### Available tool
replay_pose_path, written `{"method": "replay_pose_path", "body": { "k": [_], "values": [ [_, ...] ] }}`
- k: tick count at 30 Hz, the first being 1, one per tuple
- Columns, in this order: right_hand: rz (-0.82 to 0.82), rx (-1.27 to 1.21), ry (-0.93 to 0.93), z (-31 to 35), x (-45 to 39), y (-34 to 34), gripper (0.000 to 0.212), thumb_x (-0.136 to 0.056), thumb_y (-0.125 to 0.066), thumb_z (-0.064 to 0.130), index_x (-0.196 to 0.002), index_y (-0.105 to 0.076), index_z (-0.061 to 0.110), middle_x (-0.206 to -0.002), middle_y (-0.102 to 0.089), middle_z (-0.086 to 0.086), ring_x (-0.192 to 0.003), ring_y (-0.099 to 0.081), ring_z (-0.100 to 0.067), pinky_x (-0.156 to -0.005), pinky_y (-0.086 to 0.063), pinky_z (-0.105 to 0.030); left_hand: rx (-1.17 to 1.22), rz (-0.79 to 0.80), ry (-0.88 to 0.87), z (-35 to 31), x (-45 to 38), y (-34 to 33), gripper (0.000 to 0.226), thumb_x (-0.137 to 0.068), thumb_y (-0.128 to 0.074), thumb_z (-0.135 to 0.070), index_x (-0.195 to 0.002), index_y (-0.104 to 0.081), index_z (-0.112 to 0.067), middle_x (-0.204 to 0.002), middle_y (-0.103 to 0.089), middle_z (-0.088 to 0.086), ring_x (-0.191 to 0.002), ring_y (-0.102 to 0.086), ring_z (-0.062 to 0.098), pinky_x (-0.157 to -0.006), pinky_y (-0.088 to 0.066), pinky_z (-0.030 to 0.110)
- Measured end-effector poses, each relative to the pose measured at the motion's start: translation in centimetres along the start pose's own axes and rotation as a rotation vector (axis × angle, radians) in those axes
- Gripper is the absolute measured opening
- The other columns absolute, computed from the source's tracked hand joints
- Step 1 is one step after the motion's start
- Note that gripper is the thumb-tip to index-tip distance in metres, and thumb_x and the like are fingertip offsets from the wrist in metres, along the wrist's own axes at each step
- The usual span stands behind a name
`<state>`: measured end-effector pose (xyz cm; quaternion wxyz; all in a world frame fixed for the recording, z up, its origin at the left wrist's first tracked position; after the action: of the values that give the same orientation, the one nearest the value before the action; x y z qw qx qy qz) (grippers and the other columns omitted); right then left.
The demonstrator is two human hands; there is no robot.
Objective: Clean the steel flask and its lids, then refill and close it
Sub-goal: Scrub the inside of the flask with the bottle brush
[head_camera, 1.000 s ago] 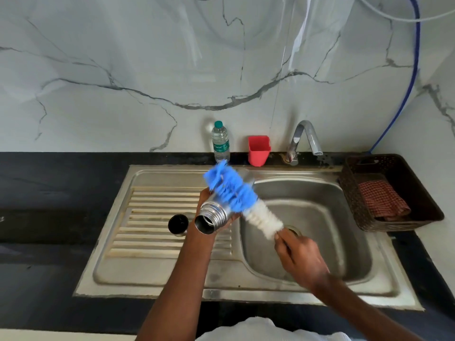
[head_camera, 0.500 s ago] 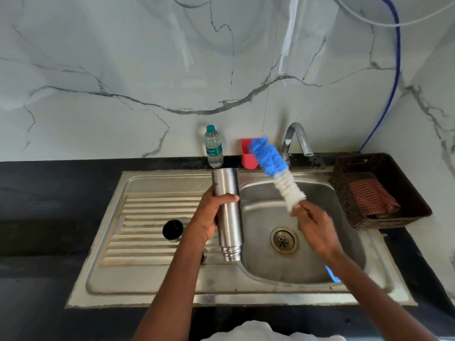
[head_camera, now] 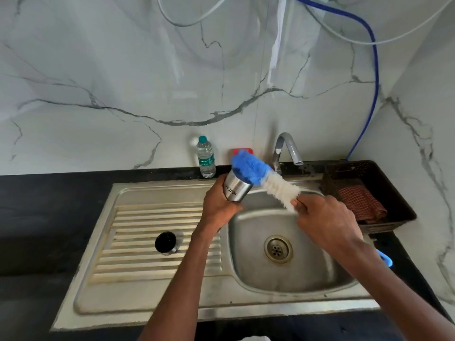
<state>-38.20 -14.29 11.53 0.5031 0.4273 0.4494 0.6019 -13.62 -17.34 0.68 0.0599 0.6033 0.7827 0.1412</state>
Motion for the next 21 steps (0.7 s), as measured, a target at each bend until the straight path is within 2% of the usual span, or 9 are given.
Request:
{"method": "replay_pose_path", "body": {
  "k": [2, 6, 9, 11, 14, 16, 18, 21],
  "values": [
    [0.009, 0.061, -0.009, 0.0, 1.7, 0.5, 0.028, -0.104, -0.044, 0.046, -0.118, -0.065, 0.033, -0.098, -0.068, -0.007, -0.089, -0.066, -0.036, -0.07, -0.047, -0.039, -0.015, -0.029, 0.013, 0.2, -0.3, 0.6, 0.09, -0.05, -0.08, -0.007, -0.129, -0.059, -0.045, -0.108, -0.073, -0.015, -0.099, -0.071, 0.013, -0.087, -0.062, 0.052],
    [-0.052, 0.064, 0.055, 2.1, 3.9, 0.7, 0.023, -0.105, -0.046, 0.039, -0.119, -0.063, 0.035, -0.088, -0.069, -0.002, -0.081, -0.067, -0.035, -0.062, -0.044, -0.037, -0.064, -0.006, -0.005, -0.3, 0.1, -0.5, 0.089, -0.05, -0.081, -0.012, -0.129, -0.058, -0.047, -0.108, -0.073, -0.02, -0.099, -0.071, 0.008, -0.086, -0.063, 0.05],
    [-0.042, 0.037, 0.021, 2.6, 1.7, 0.2, 0.021, -0.102, -0.05, 0.034, -0.118, -0.065, 0.032, -0.094, -0.07, -0.008, -0.088, -0.067, -0.04, -0.064, -0.042, -0.038, -0.033, 0.002, -0.016, -0.3, 0.7, -1.6, 0.088, -0.052, -0.081, -0.009, -0.13, -0.059, -0.043, -0.11, -0.073, -0.021, -0.101, -0.07, 0.006, -0.09, -0.062, 0.048],
    [-0.026, 0.009, -0.022, 1.8, 1.0, 0.0, 0.022, -0.102, -0.05, 0.034, -0.115, -0.066, 0.03, -0.094, -0.069, -0.008, -0.087, -0.066, -0.04, -0.067, -0.047, -0.04, -0.016, -0.027, -0.013, 0.2, 0.6, -1.2, 0.089, -0.054, -0.082, -0.004, -0.129, -0.058, -0.044, -0.108, -0.073, -0.016, -0.097, -0.071, 0.01, -0.085, -0.063, 0.05],
    [0.015, 0.018, -0.022, 1.2, 3.2, 0.0, 0.02, -0.103, -0.048, 0.035, -0.113, -0.065, 0.031, -0.082, -0.062, 0.0, -0.079, -0.065, -0.034, -0.068, -0.053, -0.041, -0.025, -0.059, -0.004, 0.8, 0.3, 0.1, 0.091, -0.055, -0.081, 0.0, -0.128, -0.057, -0.048, -0.106, -0.073, -0.013, -0.094, -0.071, 0.012, -0.081, -0.064, 0.05],
    [0.012, 0.018, 0.0, 1.8, 4.8, 0.1, 0.02, -0.103, -0.049, 0.035, -0.117, -0.063, 0.034, -0.073, -0.051, 0.004, -0.074, -0.062, -0.034, -0.063, -0.047, -0.038, -0.025, -0.06, -0.016, 0.8, 0.5, 0.3, 0.089, -0.057, -0.082, 0.0, -0.13, -0.058, -0.045, -0.107, -0.073, -0.013, -0.094, -0.071, 0.01, -0.081, -0.063, 0.048],
    [-0.021, 0.046, 0.036, 3.0, 4.2, 0.2, 0.024, -0.102, -0.049, 0.032, -0.122, -0.061, 0.035, -0.077, -0.055, 0.001, -0.08, -0.063, -0.036, -0.063, -0.04, -0.037, -0.063, -0.029, -0.047, 0.4, 1.0, -0.4, 0.082, -0.059, -0.083, 0.001, -0.125, -0.059, -0.042, -0.105, -0.073, -0.015, -0.092, -0.07, 0.004, -0.081, -0.063, 0.043],
    [0.017, 0.086, 0.024, 3.8, 1.7, -0.1, 0.026, -0.102, -0.047, 0.03, -0.124, -0.062, 0.032, -0.097, -0.067, -0.008, -0.094, -0.067, -0.039, -0.067, -0.037, -0.037, -0.101, 0.018, -0.079, 0.0, 1.6, -1.4, 0.081, -0.061, -0.083, 0.002, -0.122, -0.057, -0.044, -0.102, -0.072, -0.018, -0.088, -0.068, -0.001, -0.078, -0.062, 0.036]
  ]
}}
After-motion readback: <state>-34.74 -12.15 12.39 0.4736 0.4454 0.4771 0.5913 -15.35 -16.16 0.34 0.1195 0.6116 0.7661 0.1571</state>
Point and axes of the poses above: each hand's wrist, its own x-axis away from the middle knuckle, its own y-axis out of the back of the hand, z = x × y, the point moved 4 cm from there along -x, towards the middle knuckle
